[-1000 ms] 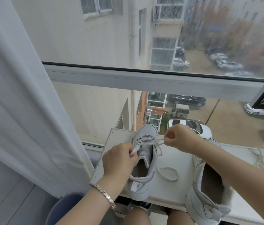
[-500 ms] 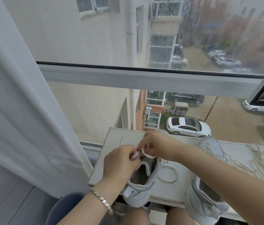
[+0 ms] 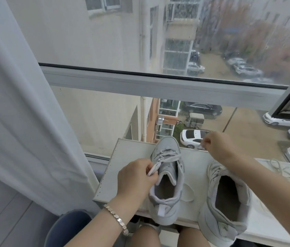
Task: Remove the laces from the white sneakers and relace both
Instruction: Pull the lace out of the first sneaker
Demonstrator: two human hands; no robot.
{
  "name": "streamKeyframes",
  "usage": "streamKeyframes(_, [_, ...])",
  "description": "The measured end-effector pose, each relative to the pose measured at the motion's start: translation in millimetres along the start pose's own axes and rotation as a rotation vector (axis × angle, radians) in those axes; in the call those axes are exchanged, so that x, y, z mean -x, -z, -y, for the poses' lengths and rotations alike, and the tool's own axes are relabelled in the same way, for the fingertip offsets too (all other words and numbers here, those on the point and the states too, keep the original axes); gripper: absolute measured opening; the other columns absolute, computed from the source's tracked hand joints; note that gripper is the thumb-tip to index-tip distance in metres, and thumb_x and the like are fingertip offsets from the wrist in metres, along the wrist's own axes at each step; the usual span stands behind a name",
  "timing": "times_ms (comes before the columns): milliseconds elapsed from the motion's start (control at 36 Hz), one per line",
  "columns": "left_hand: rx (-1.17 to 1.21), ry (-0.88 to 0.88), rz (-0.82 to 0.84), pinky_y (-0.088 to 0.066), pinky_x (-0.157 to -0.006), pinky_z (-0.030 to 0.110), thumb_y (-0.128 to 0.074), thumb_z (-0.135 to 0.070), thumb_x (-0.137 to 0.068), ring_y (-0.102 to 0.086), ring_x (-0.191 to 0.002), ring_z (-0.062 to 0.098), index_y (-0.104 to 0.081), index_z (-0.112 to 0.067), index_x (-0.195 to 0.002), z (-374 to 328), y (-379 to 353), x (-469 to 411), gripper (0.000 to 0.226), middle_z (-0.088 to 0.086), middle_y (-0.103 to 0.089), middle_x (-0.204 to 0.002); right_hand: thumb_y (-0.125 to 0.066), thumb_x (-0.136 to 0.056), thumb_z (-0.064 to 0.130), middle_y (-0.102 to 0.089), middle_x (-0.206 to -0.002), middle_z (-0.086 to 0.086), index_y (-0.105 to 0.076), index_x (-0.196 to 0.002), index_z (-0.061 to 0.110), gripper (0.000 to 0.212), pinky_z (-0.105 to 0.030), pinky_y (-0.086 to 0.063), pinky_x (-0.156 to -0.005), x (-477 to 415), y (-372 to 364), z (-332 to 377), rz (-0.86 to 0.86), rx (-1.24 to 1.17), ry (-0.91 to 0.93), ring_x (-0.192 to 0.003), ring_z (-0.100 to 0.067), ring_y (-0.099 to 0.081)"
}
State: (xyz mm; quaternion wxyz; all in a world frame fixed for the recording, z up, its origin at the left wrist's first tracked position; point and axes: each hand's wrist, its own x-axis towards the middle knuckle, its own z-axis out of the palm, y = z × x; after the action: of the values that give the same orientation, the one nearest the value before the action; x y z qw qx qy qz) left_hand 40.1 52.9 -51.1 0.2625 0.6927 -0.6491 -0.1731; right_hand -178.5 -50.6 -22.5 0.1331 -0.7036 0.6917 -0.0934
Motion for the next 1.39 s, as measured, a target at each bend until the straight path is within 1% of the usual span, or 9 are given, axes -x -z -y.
streamKeyframes(139, [-0.042,-0.031,-0.030,-0.023,-0.046,0.016,-0.062,-0.028,-0.078,-0.049,-0.063,0.014,-0.056,-0.023,-0.068,-6,-4,1,0.013,-0.008,-0.052,-0.062,-0.046,-0.076,-0.008,-0.051,-0.127,0.001,-0.057,-0.123,0.019,0.056,-0.038,-0.034,-0.106,15,13,30,0.140,0.122,0.252,-0.122,-0.022,-0.042])
streamKeyframes(222, [-0.050,-0.018,-0.021,-0.025,-0.046,0.016,-0.062,-0.026,-0.078,-0.051,-0.064,0.016,-0.055,-0.021,-0.067,-8,-4,1,0.013,-0.007,-0.053,-0.063,-0.051,-0.085,0.002,-0.053,-0.126,0.008,-0.061,-0.120,0.023,0.042,-0.025,-0.034,-0.103,34,12,62,0.176,-0.043,0.452,-0.119,-0.011,-0.045])
streamKeyframes(333, [-0.060,-0.002,0.007,-0.024,-0.046,0.019,-0.062,-0.025,-0.079,-0.050,-0.064,0.017,-0.046,-0.025,-0.058,-6,-1,0,0.026,-0.006,-0.051,-0.061,-0.055,-0.091,0.026,-0.059,-0.116,-0.001,-0.067,-0.112,0.017,0.025,-0.035,-0.043,-0.095,39,-6,84,0.384,0.136,0.556,-0.111,-0.017,-0.052])
streamKeyframes(583, [-0.094,-0.047,0.032,-0.025,-0.046,0.018,-0.060,-0.023,-0.079,-0.050,-0.065,0.018,-0.057,-0.018,-0.068,-9,0,0,0.011,-0.001,-0.057,-0.068,-0.046,-0.095,0.015,-0.060,-0.108,-0.009,-0.061,-0.104,0.008,0.019,-0.033,-0.045,-0.077,33,-16,79,0.366,0.329,0.548,-0.094,-0.023,-0.057])
streamKeyframes(861, [-0.063,-0.033,0.046,-0.027,-0.047,0.012,-0.063,-0.029,-0.079,-0.054,-0.066,0.008,-0.056,-0.030,-0.067,-5,1,4,0.014,-0.010,-0.061,-0.070,-0.043,-0.088,0.001,-0.061,-0.108,-0.005,-0.058,-0.107,0.013,0.027,-0.034,-0.036,-0.095,0,20,22,0.024,0.583,0.265,-0.101,-0.024,-0.052])
streamKeyframes(1056, [-0.032,-0.028,0.050,-0.028,-0.048,0.012,-0.061,-0.025,-0.079,-0.053,-0.068,0.009,-0.055,-0.029,-0.073,-3,-3,4,0.009,-0.011,-0.058,-0.072,-0.050,-0.094,0.033,-0.053,-0.130,0.003,-0.052,-0.129,0.024,0.036,-0.039,-0.032,-0.107,17,-3,33,0.276,0.196,0.402,-0.121,-0.018,-0.045])
streamKeyframes(1194, [0.012,-0.057,0.106,-0.030,-0.052,0.007,-0.058,-0.027,-0.085,-0.053,-0.073,0.004,-0.062,-0.037,-0.106,2,-6,4,0.023,-0.016,-0.052,-0.082,-0.053,-0.091,0.042,-0.054,-0.094,0.007,-0.063,-0.105,0.023,0.026,-0.020,-0.034,-0.069,32,-26,47,0.238,0.036,0.520,-0.079,-0.004,-0.043])
streamKeyframes(1306, [0.108,-0.025,0.092,-0.037,-0.058,0.006,-0.058,-0.027,-0.086,-0.054,-0.071,0.000,-0.065,-0.034,-0.108,3,-9,4,0.024,-0.019,-0.051,-0.084,-0.056,-0.090,0.036,-0.060,-0.091,0.005,-0.066,-0.101,0.019,0.023,-0.021,-0.040,-0.069,35,-26,49,0.214,0.065,0.500,-0.073,-0.004,-0.043])
streamKeyframes(1389, [0.224,0.032,0.083,-0.051,-0.072,0.025,-0.059,-0.032,-0.087,-0.058,-0.079,0.003,-0.066,-0.033,-0.103,1,-12,7,0.017,-0.017,-0.060,-0.093,-0.059,-0.089,0.031,-0.069,-0.091,-0.002,-0.070,-0.094,0.015,0.020,-0.026,-0.052,-0.074,39,-21,53,0.290,-0.037,0.466,-0.077,-0.013,-0.058])
